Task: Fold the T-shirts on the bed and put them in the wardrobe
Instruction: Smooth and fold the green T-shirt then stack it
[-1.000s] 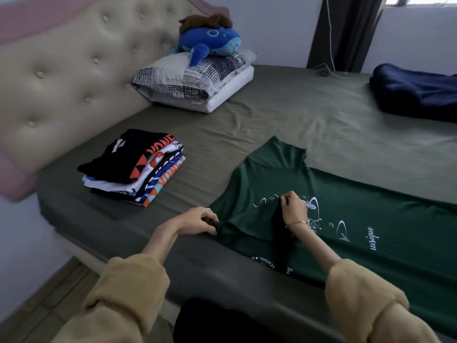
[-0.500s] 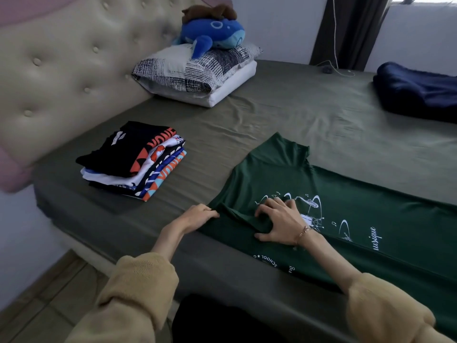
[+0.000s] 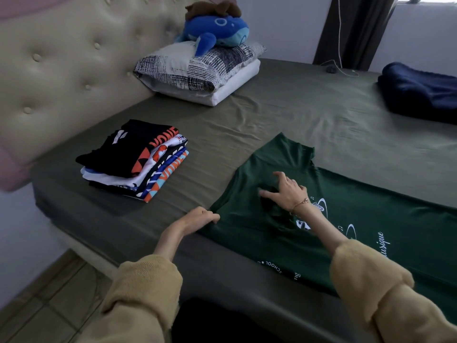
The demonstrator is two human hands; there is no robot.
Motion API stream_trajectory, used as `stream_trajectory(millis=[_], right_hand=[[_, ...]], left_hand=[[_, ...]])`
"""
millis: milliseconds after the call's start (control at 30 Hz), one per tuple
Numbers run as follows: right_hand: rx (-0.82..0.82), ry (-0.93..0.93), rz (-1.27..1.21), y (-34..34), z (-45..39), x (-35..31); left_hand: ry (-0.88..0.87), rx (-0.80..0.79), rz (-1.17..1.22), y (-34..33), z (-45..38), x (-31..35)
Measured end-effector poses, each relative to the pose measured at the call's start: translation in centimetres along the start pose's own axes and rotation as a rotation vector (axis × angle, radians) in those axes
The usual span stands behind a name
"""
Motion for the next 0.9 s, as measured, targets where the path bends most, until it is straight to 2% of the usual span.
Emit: stream_trajectory(millis=[133, 200, 400, 533, 633, 767, 900], right_hand=[[-0.008, -0.108, 0.147, -0.7, 0.7, 1.8], [0.002, -0.116, 0.121, -1.0, 0.9, 2.4], [0.047, 0.005, 0.006, -1.3, 0.6, 2.0], [-0.016, 0.016, 0.051, -2.2, 0.3, 1.7], [0.069, 0.040, -0.102, -1.9, 0.0, 1.4], [0.265, 0.214, -0.187, -0.2, 1.1, -0.1], [0.323, 0.668, -0.085, -0.5, 5.0, -2.5]], left_hand=[[-0.016, -0.007, 0.033, -0.3, -0.3, -0.7], [-0.026, 0.013, 0.040, -0.2, -0.2, -0.7], [-0.032, 0.005, 0.051, -0.1, -0.2, -0.8], [-0.040, 0.000, 0.067, -0.3, -0.4, -1.2], [-0.045, 0.016, 0.065, -0.3, -0.5, -1.4], [-0.046, 0.033, 0.082, -0.5, -0.3, -1.3], [-0.059, 0.070, 0.108, -0.6, -0.6, -1.6]])
Point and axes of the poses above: each hand's wrist, its own z-axis away from the middle knuckle, its own y-axis out of the back of the hand, x = y × z, the point moved 2 cm from there along -z, towards the middle knuckle, and after that the axes turned 14 degrees about x, right-handed, at the moved point
